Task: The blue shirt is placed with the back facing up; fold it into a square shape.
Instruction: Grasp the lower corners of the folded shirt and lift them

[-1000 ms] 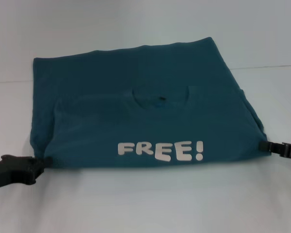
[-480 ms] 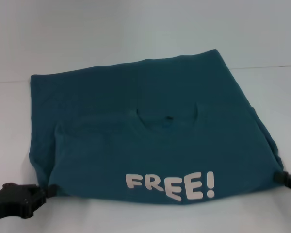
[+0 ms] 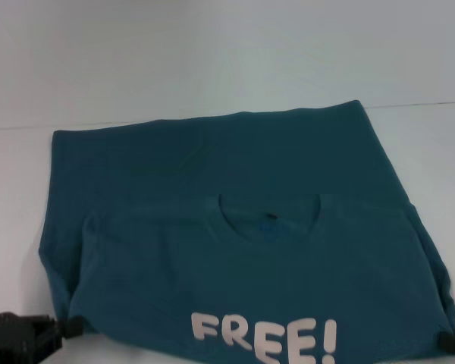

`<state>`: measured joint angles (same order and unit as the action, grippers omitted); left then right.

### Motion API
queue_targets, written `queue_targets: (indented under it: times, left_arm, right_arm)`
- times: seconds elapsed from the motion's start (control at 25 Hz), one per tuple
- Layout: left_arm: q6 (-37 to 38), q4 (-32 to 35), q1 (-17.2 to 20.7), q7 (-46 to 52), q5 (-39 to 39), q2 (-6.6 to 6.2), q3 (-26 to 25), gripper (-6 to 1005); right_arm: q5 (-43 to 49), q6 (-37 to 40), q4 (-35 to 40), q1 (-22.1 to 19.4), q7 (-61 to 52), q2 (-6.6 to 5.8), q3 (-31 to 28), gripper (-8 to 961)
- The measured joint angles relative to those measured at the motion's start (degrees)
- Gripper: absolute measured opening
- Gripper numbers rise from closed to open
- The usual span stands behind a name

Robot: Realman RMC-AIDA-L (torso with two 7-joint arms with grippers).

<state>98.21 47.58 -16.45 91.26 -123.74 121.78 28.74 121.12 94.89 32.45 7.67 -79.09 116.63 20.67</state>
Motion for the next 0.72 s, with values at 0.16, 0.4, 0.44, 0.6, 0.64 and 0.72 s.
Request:
queue_targets:
  times: [0.16,0.4,0.44,0.6,0.64,0.72]
  left_arm:
    - [2.68,0.24,0.76,-0.48,-1.23,0.02,-0.14,-1]
    - [6.02,0.24,1.42,-0.56,-3.8,0.04,-1.5,-1]
    - [6.41,0.24,1.55,-0.57,-3.9,0.04,-1.55,0]
    - [7.76,0.36,1.72,-0.43,-5.07,-0.15,-1.78,0]
    - [8.36,0.37,1.63,-0.42,-5.55,-0.21,-1.95,0]
    - [9.58,0.4,1.53,-0.44,-6.23,-0.26,-2.26,0]
  right_arm:
    - [0.0,2.09,0.04,-2.24,1.79,0.01,-0.16,57]
    - [0.07,4.18,0.07,-5.19,3.8,-0.21,-0.88,57]
    - [0.08,4.49,0.07,-5.52,4.2,-0.28,-1.09,57]
    - [0.93,5.21,0.07,-6.06,4.76,-0.68,-1.69,56]
    - [1.43,5.44,0.08,-6.1,4.76,-0.73,-1.97,56]
    - [2.97,6.03,0.15,-6.13,4.89,-0.79,-3.0,57]
